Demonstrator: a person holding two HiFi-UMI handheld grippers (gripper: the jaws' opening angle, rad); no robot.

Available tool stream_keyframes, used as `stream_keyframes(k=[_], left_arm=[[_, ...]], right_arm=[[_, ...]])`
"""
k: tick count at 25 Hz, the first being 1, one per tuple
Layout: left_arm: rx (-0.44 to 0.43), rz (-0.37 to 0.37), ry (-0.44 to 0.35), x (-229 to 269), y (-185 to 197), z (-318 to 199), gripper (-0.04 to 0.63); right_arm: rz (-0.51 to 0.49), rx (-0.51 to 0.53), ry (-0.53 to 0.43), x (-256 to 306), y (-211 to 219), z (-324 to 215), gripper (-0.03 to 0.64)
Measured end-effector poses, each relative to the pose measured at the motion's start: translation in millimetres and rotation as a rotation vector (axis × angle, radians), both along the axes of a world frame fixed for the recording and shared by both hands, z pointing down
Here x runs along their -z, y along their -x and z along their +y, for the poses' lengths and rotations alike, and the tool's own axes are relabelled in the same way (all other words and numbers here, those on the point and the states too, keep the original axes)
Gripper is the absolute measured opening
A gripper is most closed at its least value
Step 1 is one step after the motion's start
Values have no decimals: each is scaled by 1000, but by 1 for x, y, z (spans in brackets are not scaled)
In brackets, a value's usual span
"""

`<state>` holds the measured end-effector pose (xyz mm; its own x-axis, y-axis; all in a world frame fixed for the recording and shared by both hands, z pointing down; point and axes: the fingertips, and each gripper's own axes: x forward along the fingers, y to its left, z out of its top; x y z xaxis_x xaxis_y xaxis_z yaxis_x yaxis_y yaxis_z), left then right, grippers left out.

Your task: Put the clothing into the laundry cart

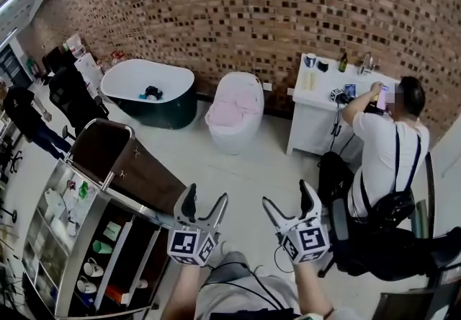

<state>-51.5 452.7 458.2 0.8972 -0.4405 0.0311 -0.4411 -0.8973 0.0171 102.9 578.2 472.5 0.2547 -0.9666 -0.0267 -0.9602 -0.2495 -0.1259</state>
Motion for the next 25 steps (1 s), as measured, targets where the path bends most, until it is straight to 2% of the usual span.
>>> stream_keyframes(k=[5, 8, 15, 21, 25], left_arm=[[-7, -14, 22, -12, -36, -51, 360], [-30, -8, 31, -16, -65, -91, 360], [-33, 37, 15, -4, -116, -213, 360], [-13, 79, 9, 9, -134, -313, 360], [3, 92, 17, -1, -134, -367, 360]], right_arm=[[34, 49, 28, -7, -24, -50, 480], [40, 43, 54, -16, -50, -86, 480], [64, 76, 63, 5, -99, -219, 480], [86, 125, 60, 18, -121, -340, 480], [99, 153, 74, 12, -122, -394, 480]])
